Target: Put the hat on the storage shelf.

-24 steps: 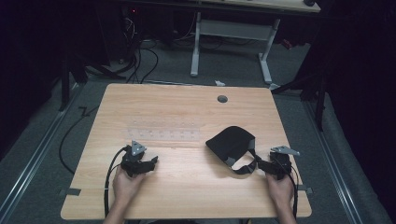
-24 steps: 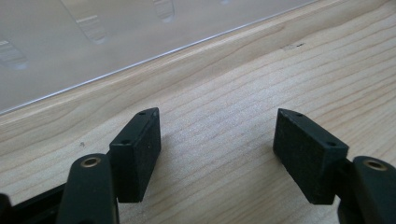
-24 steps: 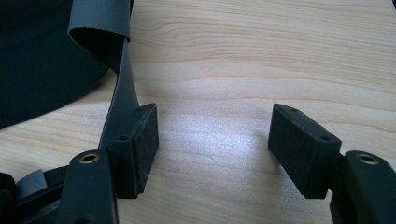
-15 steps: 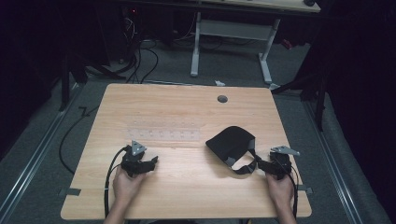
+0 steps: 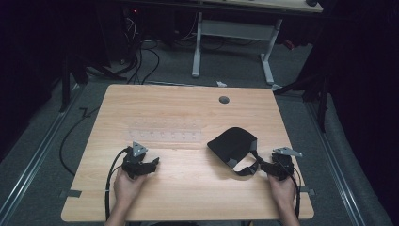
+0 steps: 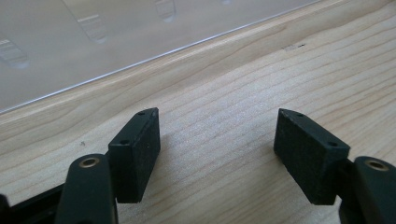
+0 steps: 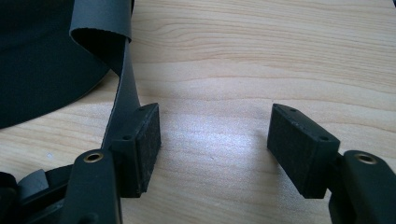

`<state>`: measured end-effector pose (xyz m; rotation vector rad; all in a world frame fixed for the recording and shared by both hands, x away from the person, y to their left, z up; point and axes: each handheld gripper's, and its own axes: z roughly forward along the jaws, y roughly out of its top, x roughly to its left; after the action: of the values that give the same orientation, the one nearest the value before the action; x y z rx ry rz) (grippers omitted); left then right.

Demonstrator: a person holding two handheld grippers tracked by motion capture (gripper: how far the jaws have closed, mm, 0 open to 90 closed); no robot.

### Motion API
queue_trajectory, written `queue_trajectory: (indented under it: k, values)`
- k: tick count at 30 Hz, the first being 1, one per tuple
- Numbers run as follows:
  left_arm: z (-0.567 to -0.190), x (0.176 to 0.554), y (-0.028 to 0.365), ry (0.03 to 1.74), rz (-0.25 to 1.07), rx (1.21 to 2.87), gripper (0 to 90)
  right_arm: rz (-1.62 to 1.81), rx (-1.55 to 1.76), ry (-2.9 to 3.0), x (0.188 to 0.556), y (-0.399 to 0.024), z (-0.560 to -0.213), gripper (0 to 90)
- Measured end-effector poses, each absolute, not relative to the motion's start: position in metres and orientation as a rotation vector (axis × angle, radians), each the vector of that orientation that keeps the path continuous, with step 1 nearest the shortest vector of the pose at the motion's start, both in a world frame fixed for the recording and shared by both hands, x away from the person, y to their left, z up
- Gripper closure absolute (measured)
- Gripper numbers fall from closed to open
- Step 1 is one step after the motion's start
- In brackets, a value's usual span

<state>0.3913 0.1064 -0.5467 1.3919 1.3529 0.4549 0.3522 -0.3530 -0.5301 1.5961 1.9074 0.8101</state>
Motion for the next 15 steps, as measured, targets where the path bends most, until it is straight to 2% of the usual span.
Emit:
queue_trajectory:
  k: [6,15]
  values:
    - [-0.5467,0.3913,0.1064,1.353,0.455,1.392,32.0,0.802,1.596,1.925,0.3536,-0.3563,-0.5275,45.9]
    - [-0.5467,0.3913,0.1063,1.353,0.454,1.392,31.8,0.819,1.629,1.924,0.3537,-0.3591,-0.5258,47.4]
